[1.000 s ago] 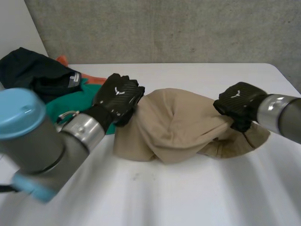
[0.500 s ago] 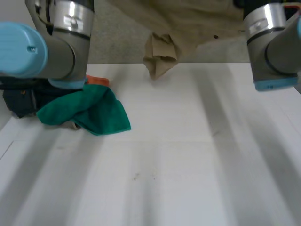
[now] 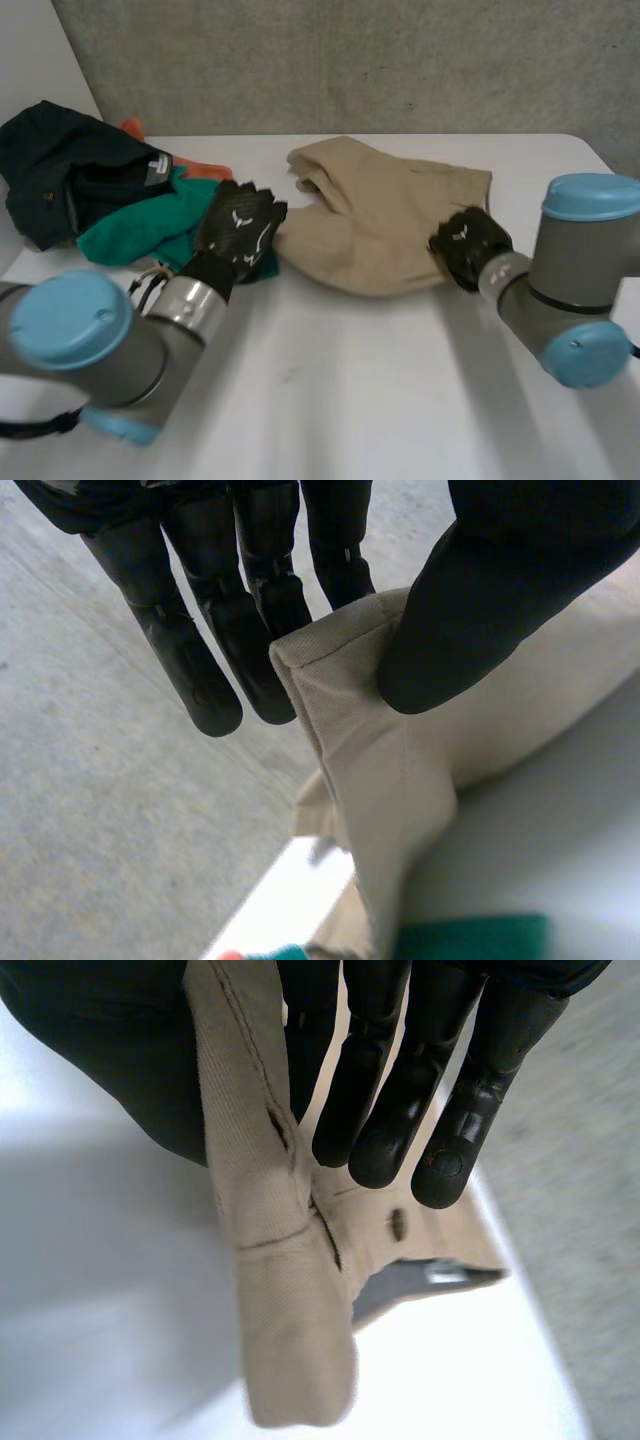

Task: Fold the laundry.

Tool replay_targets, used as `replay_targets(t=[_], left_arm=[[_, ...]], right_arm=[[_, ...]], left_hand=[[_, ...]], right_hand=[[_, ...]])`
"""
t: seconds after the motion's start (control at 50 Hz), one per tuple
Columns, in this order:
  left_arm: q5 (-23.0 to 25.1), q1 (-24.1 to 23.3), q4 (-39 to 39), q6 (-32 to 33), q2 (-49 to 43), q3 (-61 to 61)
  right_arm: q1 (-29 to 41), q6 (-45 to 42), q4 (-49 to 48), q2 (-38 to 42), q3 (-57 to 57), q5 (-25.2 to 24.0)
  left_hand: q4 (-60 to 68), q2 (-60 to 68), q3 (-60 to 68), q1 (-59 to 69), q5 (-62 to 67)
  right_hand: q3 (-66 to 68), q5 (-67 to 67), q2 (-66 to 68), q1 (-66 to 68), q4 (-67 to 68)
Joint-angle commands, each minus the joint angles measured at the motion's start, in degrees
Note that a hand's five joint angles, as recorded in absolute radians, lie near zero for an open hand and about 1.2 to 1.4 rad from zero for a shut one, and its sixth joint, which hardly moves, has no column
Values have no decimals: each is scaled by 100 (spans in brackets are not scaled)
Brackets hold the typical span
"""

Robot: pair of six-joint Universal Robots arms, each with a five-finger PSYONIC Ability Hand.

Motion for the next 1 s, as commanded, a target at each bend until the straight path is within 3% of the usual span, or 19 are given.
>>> replay_targets(t=[0.02,0.1,0.16,0.2,0.38,0.4,0.44,0.54,0.64,0.76,1.0], left_arm=[[-2,-27,-2630,68,2008,-907],[33,-88,-4335,77,2580,-1013],[33,-246,-5214,77,2572,-996],[16,-360,-5314,68,2511,-943],[-37,-510,-4533,59,1869,-407],[-37,-449,-4332,77,1834,-337],[-37,-361,-4068,77,1816,-258],[-46,-63,-3268,24,1658,-117],[33,96,-2600,7,1395,155],[244,210,-2537,6,376,858],[1290,465,-2528,-178,-1900,2633]], right_arm=[[-53,-129,2210,-1527,1153,-33],[-79,-533,3020,-2100,1769,-33],[-150,-762,2977,-2214,2033,-42],[-150,-780,2889,-2223,2086,-42],[-167,-771,2275,-2074,2095,212],[-167,-780,2213,-2074,2095,257],[-176,-771,2081,-2074,2104,327],[-229,-763,1738,-2065,2078,354],[-396,-754,1474,-2083,2016,345],[-396,-675,1211,-2083,1999,354],[-431,28,973,-2074,1928,319]], left_hand=[[1100,1127,1151,1595,1344],[1100,1127,1151,1595,1344],[1100,1127,1151,1595,1344],[1100,1127,1151,1595,1344],[1100,1127,1151,1595,1344],[-813,-785,-762,-318,-569],[-2607,-2579,-2555,-2112,-2362],[-4229,-4201,-4178,-3734,-3985],[-4213,-4186,-4162,-3719,-3969],[-3658,-3631,-3607,-3164,-3414],[-2532,-2504,-2480,-2037,-2287]], right_hand=[[1207,1278,1253,2356,1186],[1207,1278,1253,2356,1186],[1207,1278,1253,2356,1186],[1207,1278,1253,2356,1186],[1207,1278,1253,2356,1186],[1207,1278,1253,2356,1186],[1207,1278,1253,2356,1186],[1207,1278,1253,2356,1186],[1207,1278,1253,2356,1186],[1207,1278,1253,2356,1186],[1207,1278,1253,2356,1186]])
